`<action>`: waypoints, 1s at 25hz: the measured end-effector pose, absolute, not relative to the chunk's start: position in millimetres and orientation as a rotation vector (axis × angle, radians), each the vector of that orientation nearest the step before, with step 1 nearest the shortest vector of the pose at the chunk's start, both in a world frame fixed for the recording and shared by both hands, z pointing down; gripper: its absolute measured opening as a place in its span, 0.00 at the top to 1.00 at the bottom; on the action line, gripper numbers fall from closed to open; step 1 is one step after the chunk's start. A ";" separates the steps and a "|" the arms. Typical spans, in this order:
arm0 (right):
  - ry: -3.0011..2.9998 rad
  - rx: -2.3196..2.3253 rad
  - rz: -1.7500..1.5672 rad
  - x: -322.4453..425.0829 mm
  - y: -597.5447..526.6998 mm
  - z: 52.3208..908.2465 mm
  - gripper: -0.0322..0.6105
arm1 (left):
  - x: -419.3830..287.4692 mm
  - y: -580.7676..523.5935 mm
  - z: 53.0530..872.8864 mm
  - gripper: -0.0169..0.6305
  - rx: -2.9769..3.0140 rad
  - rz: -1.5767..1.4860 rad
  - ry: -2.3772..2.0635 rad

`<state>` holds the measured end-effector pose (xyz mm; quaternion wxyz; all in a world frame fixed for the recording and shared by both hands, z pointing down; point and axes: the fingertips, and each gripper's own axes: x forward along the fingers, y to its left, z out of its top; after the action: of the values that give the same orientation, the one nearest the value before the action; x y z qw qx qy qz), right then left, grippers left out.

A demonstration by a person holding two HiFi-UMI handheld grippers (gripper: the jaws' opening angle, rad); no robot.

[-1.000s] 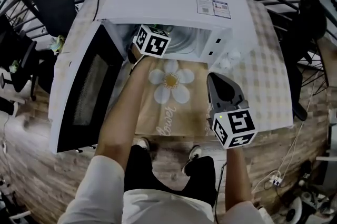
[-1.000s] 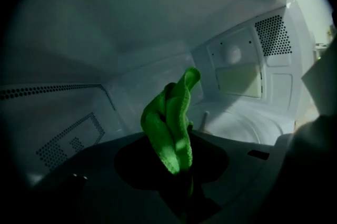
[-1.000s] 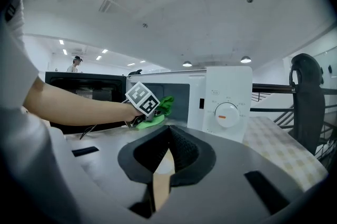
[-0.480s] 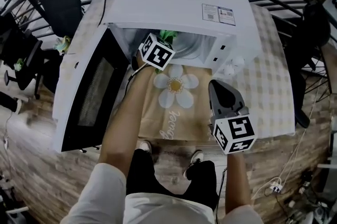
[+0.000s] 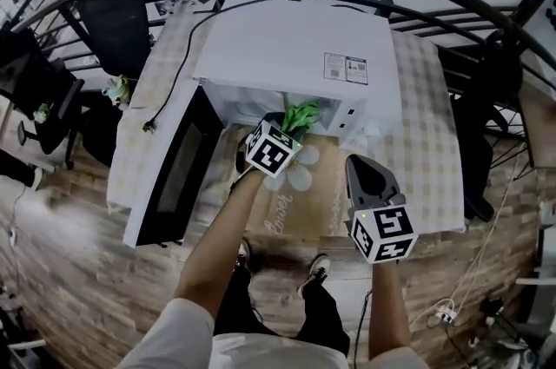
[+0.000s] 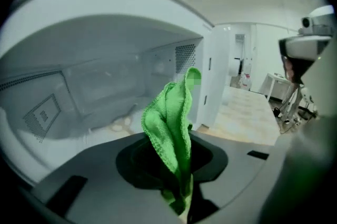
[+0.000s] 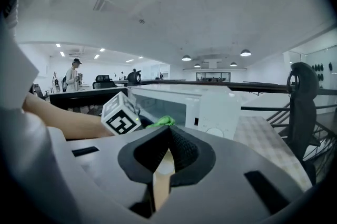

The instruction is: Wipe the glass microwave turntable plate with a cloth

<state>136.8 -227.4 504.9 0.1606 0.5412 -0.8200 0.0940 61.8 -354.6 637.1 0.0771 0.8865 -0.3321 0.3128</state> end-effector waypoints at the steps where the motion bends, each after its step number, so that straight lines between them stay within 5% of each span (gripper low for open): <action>1: -2.342 1.561 0.261 139.4 -227.6 492.5 0.93 | 59.9 -343.5 631.2 0.81 2.654 0.930 -0.984; 15: -2.370 1.674 -0.034 154.2 -222.8 307.1 0.93 | 24.0 -256.6 395.3 0.79 2.797 0.372 -1.098; 25: -2.392 1.638 -0.214 130.5 -220.2 250.1 0.93 | -25.3 -252.2 274.6 0.79 2.951 0.199 -1.300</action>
<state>130.5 -220.2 250.1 0.1171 0.5596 -0.8172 -0.0730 -25.3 -252.2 274.6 -0.0447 0.9125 -0.4020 0.0614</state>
